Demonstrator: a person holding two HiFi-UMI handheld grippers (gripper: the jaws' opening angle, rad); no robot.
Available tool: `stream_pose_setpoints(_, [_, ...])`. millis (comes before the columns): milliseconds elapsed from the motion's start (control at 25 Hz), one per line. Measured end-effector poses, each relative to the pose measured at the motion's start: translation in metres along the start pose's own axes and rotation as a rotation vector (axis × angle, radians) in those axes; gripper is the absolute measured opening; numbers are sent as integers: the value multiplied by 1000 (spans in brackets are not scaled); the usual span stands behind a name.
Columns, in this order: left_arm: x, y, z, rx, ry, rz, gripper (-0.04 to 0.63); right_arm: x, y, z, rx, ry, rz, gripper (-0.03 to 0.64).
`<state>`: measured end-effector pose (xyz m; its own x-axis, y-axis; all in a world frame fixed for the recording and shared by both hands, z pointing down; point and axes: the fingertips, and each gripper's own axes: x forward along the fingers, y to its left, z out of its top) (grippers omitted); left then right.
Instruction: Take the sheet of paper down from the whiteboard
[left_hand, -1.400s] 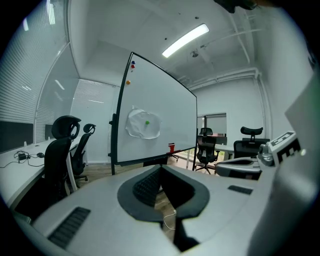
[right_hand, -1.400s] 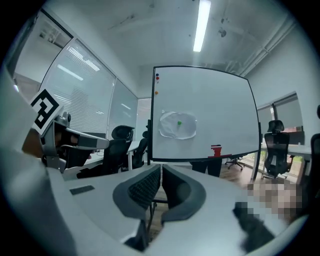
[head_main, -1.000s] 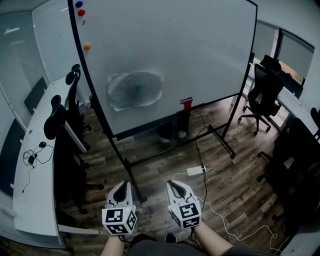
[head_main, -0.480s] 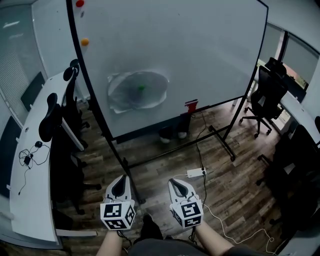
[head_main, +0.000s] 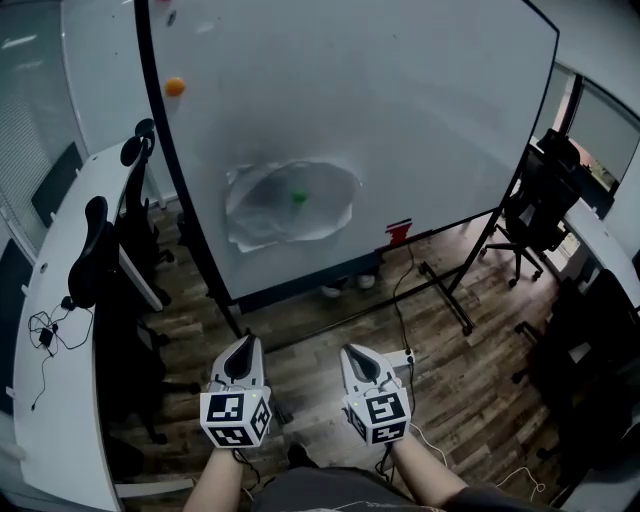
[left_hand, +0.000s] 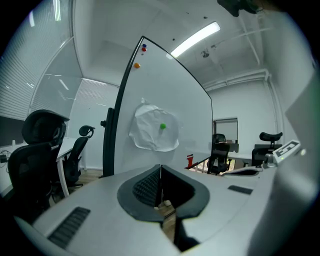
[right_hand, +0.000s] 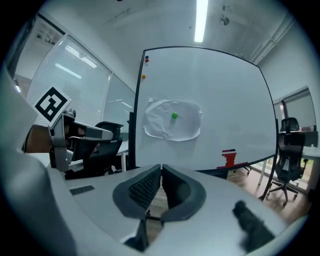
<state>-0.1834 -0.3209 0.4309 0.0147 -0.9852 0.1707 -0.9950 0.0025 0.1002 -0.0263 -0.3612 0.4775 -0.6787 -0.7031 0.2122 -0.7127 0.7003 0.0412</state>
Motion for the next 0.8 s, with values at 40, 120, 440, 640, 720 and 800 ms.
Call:
stream_pose_setpoints(40, [6, 5, 4, 0, -10, -1, 14, 8, 0, 4, -4, -2, -1, 23])
stream_pose_setpoints(120, [18, 16, 14, 0, -35, -1, 14, 24, 0, 11, -13, -6, -7, 24])
stream_pose_setpoints(440, [68, 52, 29, -12, -46, -38, 15, 74, -5, 30, -20, -8, -51, 25])
stream_pose_setpoints(640, [92, 64, 33, -3, -40, -62, 15, 89, -9, 38, -12, -11, -82, 24])
stream_pose_setpoints(720, [100, 67, 37, -2, -44, -59, 15, 94, -12, 41, -12, -12, -85, 25])
stream_pose_setpoints(800, [106, 67, 41, 1, -47, -55, 15, 99, -16, 44, -11, -16, -86, 25])
